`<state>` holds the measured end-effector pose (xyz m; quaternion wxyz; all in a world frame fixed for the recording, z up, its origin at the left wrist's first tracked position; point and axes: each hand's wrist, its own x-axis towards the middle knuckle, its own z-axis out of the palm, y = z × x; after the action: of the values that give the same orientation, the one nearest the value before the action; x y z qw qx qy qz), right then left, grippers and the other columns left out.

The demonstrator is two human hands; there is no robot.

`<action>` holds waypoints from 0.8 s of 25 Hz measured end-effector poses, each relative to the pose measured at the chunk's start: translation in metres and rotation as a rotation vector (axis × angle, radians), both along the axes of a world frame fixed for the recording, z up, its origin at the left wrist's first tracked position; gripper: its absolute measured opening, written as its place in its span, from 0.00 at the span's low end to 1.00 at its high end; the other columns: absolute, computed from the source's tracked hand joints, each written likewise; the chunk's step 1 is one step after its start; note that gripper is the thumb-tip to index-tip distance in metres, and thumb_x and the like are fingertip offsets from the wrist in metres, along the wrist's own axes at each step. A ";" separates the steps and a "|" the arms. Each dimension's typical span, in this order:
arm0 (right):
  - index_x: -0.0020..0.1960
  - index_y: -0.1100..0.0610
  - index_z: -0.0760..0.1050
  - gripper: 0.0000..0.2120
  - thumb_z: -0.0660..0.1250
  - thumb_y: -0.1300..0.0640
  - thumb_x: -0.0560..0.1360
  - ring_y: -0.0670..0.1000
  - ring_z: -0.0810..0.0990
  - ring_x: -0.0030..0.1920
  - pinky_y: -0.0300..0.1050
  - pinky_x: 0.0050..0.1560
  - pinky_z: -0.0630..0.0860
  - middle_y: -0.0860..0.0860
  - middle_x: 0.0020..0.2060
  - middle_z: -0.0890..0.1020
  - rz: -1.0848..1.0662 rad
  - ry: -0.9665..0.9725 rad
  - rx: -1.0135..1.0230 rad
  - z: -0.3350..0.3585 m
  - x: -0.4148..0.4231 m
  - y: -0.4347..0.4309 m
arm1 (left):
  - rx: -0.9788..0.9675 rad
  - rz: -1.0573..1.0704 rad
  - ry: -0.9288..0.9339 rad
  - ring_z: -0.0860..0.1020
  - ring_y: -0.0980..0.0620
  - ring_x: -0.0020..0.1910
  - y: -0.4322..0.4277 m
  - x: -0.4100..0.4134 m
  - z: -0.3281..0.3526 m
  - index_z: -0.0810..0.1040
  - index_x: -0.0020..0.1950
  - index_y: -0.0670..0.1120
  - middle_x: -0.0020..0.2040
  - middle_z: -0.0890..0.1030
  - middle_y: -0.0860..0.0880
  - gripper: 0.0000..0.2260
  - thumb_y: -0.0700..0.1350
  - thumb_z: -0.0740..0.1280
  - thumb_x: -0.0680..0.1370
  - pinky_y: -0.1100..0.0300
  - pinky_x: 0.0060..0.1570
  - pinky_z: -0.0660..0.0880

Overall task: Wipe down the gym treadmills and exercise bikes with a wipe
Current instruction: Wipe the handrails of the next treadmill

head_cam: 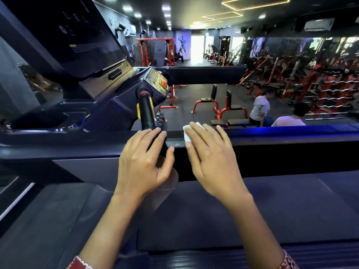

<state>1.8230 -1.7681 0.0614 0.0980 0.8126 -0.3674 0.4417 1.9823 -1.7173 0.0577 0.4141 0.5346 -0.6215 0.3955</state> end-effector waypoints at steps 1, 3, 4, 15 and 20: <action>0.64 0.58 0.76 0.19 0.53 0.53 0.80 0.54 0.74 0.64 0.53 0.70 0.59 0.52 0.62 0.78 0.016 -0.025 0.009 0.000 0.000 0.000 | -0.002 -0.006 0.001 0.81 0.41 0.51 0.001 0.001 -0.001 0.82 0.52 0.36 0.52 0.82 0.40 0.14 0.45 0.65 0.76 0.51 0.57 0.74; 0.63 0.59 0.77 0.20 0.53 0.53 0.80 0.55 0.74 0.65 0.53 0.71 0.58 0.53 0.61 0.79 -0.055 -0.115 0.064 0.003 0.001 0.002 | -0.020 -0.001 -0.015 0.81 0.40 0.50 0.003 0.002 -0.003 0.82 0.52 0.35 0.51 0.82 0.40 0.13 0.44 0.65 0.76 0.50 0.56 0.74; 0.63 0.60 0.76 0.20 0.52 0.53 0.80 0.56 0.74 0.65 0.54 0.71 0.58 0.54 0.61 0.79 -0.077 -0.111 0.071 0.003 0.006 0.005 | -0.030 0.016 -0.030 0.81 0.41 0.49 0.005 0.003 -0.004 0.82 0.51 0.35 0.51 0.82 0.40 0.13 0.43 0.65 0.76 0.50 0.55 0.74; 0.58 0.62 0.77 0.17 0.55 0.57 0.78 0.59 0.77 0.60 0.55 0.71 0.51 0.57 0.54 0.81 0.022 0.017 0.013 0.010 0.063 0.023 | -0.044 0.206 -0.021 0.81 0.40 0.49 0.039 0.037 -0.006 0.83 0.51 0.37 0.52 0.83 0.41 0.13 0.44 0.65 0.75 0.50 0.52 0.74; 0.63 0.64 0.75 0.17 0.57 0.57 0.79 0.60 0.74 0.64 0.53 0.72 0.50 0.57 0.59 0.79 0.036 0.030 0.016 0.005 0.085 0.038 | -0.038 0.234 -0.019 0.80 0.41 0.50 0.055 0.070 -0.004 0.82 0.52 0.37 0.53 0.82 0.40 0.13 0.44 0.65 0.75 0.51 0.53 0.73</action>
<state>1.9081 -1.7298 0.0669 0.0891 0.8264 -0.3546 0.4283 2.0520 -1.6626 0.0532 0.3695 0.5917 -0.5511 0.4578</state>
